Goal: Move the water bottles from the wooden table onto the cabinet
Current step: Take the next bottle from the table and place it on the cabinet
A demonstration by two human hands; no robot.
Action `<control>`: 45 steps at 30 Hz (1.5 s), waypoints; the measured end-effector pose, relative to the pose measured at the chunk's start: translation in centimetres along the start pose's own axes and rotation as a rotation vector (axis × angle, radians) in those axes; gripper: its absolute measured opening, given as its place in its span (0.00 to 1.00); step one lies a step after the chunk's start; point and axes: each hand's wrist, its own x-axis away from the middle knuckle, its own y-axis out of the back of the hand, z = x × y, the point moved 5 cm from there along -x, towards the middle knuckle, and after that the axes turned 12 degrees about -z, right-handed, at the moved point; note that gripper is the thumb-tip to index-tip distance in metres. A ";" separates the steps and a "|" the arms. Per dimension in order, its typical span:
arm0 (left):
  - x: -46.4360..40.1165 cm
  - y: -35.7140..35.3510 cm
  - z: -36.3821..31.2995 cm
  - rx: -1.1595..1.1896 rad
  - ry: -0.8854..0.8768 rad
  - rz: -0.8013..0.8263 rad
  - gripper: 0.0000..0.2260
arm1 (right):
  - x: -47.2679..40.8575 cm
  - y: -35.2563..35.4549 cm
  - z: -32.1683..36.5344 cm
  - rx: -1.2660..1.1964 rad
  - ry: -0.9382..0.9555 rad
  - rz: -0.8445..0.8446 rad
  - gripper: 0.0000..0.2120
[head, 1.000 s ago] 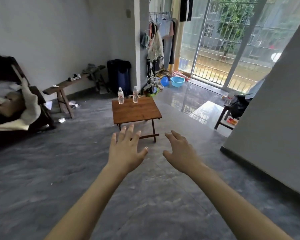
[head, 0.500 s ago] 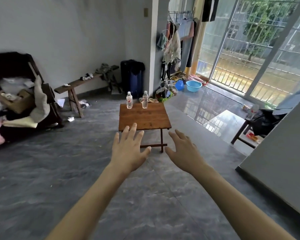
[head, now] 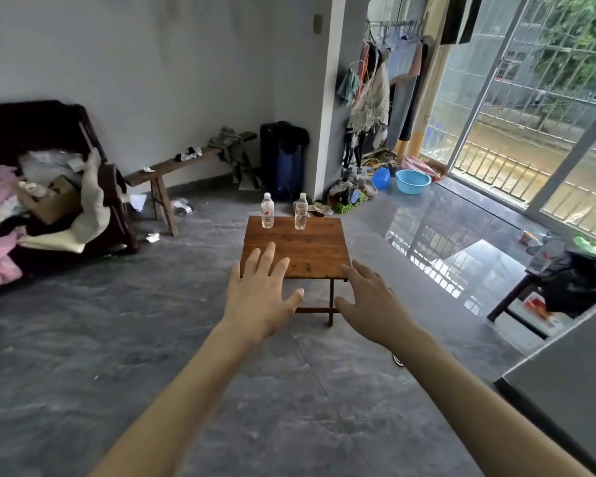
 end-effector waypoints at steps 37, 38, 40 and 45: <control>-51.6 -16.5 7.8 -0.026 0.020 0.131 0.32 | -53.5 -10.9 -9.3 -0.046 -0.048 0.125 0.28; -53.2 -16.8 7.6 -0.031 0.027 0.145 0.32 | -55.5 -10.9 -10.1 -0.044 -0.048 0.132 0.29; -56.6 -17.6 7.3 -0.034 0.042 0.157 0.32 | -59.6 -11.1 -11.6 -0.049 -0.042 0.134 0.29; -63.3 -19.9 7.7 -0.023 0.111 0.141 0.32 | -68.3 -12.7 -14.3 -0.083 -0.058 0.156 0.31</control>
